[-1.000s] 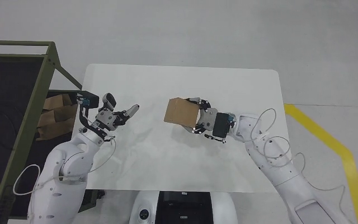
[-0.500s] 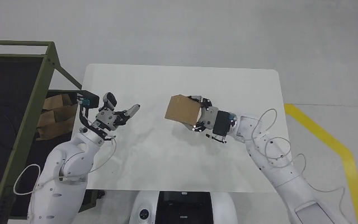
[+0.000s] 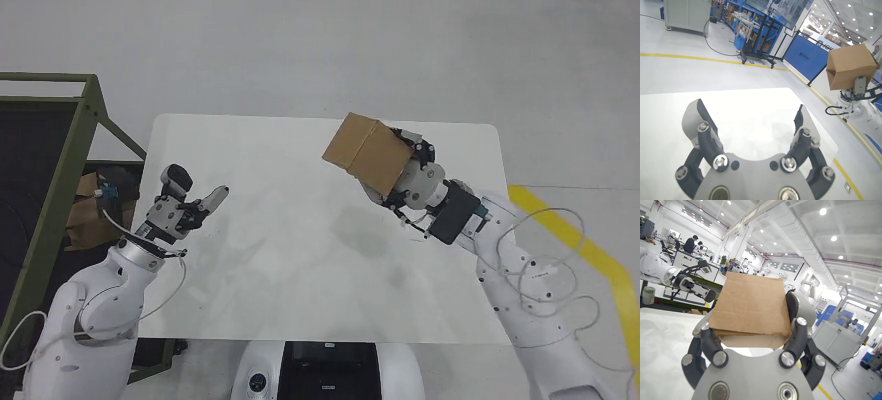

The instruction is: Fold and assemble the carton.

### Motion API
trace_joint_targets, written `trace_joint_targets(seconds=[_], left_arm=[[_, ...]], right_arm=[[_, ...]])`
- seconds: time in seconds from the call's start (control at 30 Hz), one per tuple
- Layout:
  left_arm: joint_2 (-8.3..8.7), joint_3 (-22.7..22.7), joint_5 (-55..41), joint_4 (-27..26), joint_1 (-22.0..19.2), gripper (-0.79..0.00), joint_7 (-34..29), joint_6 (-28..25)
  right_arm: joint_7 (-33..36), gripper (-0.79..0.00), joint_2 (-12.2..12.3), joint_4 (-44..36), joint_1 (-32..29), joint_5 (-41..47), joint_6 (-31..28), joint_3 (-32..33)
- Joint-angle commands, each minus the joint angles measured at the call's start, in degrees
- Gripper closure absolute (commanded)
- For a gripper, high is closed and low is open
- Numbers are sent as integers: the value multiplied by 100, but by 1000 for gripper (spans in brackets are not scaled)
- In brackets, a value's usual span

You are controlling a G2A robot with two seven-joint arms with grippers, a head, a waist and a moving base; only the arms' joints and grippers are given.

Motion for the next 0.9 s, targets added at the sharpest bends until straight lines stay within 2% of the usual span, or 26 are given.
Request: trace_joint_targets(seconds=[0.0, 0.1, 0.27, 0.47, 0.7, 0.87], left_arm=[[-12, -52, -158, -38, 102, -785, 145, -23], [-34, -45, -528, -68, 255, -785, 289, -62], [-36, -47, -570, -72, 277, -785, 285, -68], [-36, -47, -570, -72, 277, -785, 285, -68], [-36, -47, -570, -72, 277, -785, 285, -68], [-36, -47, -570, -72, 277, -785, 285, -68]], right_arm=[[22, 0, 31, -238, -95, -59, 90, 156], [54, 0, 83, -586, -252, -175, 215, 407], [87, 0, 158, -1141, -504, -315, 347, 790], [-160, 0, 210, -1516, -750, 96, 262, 1132], [-389, 0, 221, -1409, -813, 572, 168, 1215], [-220, 0, 208, -1255, -700, 1106, -250, 1038]])
